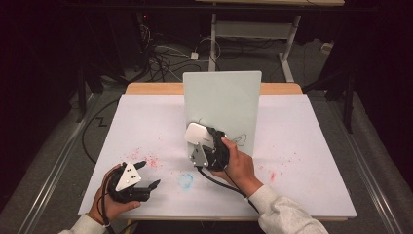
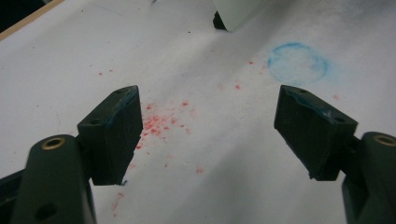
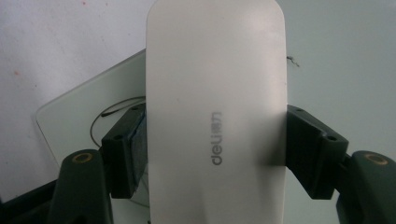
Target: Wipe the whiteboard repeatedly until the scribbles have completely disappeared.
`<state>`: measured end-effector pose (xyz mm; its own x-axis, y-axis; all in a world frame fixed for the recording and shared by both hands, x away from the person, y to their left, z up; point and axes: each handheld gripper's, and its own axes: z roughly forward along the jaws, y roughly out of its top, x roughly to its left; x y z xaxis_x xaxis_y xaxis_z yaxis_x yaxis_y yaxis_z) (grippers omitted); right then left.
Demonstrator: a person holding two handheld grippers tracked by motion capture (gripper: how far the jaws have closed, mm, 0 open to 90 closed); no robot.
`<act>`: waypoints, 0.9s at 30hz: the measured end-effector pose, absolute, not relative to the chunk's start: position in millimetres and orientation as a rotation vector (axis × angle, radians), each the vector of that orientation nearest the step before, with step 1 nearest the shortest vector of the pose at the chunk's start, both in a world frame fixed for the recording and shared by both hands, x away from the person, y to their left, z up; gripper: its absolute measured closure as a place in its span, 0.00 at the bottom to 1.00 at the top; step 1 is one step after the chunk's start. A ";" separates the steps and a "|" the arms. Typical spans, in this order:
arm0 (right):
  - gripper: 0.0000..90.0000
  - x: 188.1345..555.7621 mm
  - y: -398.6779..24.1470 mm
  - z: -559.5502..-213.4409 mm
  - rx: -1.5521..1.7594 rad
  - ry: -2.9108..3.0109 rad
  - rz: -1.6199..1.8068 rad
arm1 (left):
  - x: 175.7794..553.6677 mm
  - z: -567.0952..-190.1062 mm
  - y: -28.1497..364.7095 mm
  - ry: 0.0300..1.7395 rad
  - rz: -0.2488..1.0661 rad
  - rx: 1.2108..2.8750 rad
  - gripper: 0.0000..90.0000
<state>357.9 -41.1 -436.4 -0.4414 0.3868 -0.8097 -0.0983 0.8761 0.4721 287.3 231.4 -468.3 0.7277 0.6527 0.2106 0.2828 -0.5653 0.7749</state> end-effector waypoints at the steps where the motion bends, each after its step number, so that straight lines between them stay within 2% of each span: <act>1: 0.35 359.1 -42.7 -434.0 0.222 1.957 0.573 | 287.4 -468.3 231.3 0.704 0.628 2.174 0.26; 8: 0.35 367.7 -55.5 -414.6 0.351 1.868 0.623 | 288.5 -468.9 230.1 0.704 0.622 2.175 0.26; 15: 0.35 353.4 -43.8 -448.8 0.196 1.949 0.505 | 288.4 -469.7 228.0 0.697 0.620 2.188 0.26; 22: 0.35 359.2 -54.9 -435.8 0.259 1.947 0.589 | 288.5 -469.9 227.7 0.695 0.618 2.188 0.26; 27: 0.35 346.0 -43.7 -469.7 0.108 2.008 0.493 | 288.8 -470.5 227.1 0.695 0.617 2.196 0.26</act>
